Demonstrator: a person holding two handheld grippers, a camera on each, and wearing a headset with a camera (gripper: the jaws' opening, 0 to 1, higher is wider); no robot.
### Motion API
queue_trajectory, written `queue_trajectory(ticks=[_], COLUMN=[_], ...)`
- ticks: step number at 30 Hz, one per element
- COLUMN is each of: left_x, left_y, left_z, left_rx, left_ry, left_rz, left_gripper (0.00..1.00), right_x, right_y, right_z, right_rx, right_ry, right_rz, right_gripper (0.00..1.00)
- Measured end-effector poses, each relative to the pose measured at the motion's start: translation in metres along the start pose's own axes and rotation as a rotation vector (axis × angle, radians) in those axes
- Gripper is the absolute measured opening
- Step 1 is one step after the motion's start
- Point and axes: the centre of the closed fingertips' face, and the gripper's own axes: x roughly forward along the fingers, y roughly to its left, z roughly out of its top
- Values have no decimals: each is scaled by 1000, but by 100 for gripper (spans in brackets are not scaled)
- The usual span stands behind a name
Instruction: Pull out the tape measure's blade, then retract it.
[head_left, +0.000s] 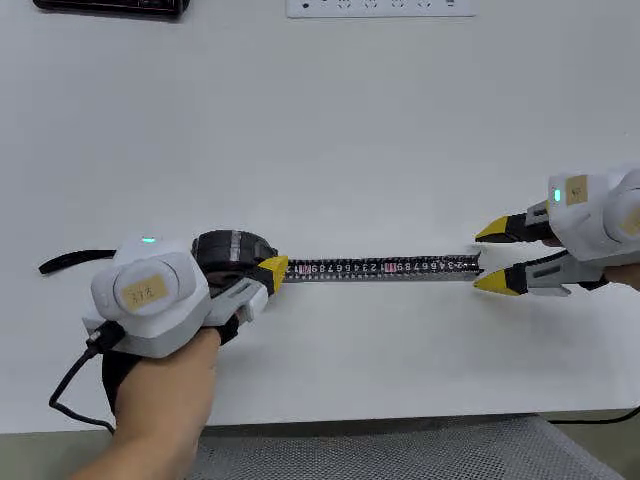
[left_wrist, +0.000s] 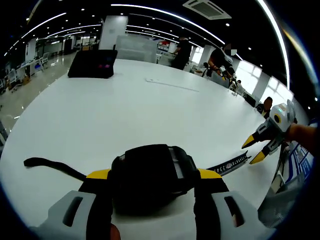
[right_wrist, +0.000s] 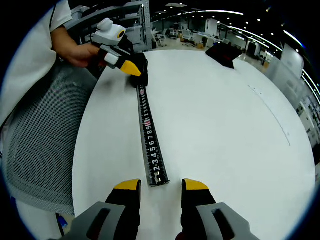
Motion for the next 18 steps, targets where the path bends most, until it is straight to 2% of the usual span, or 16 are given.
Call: queue_trajectory(ticks=[5,18], left_x=[0,0], left_y=[0,-1], left_z=[0,0], left_rx=[0,-1], left_ry=[1,3], left_rz=[-2,-5], left_gripper=[61,62], right_x=[4,9], right_y=[4,5], right_z=[-1,1], right_rx=[-27,-77], right_ry=[23,45], right_rz=[29,53], right_gripper=[24,15])
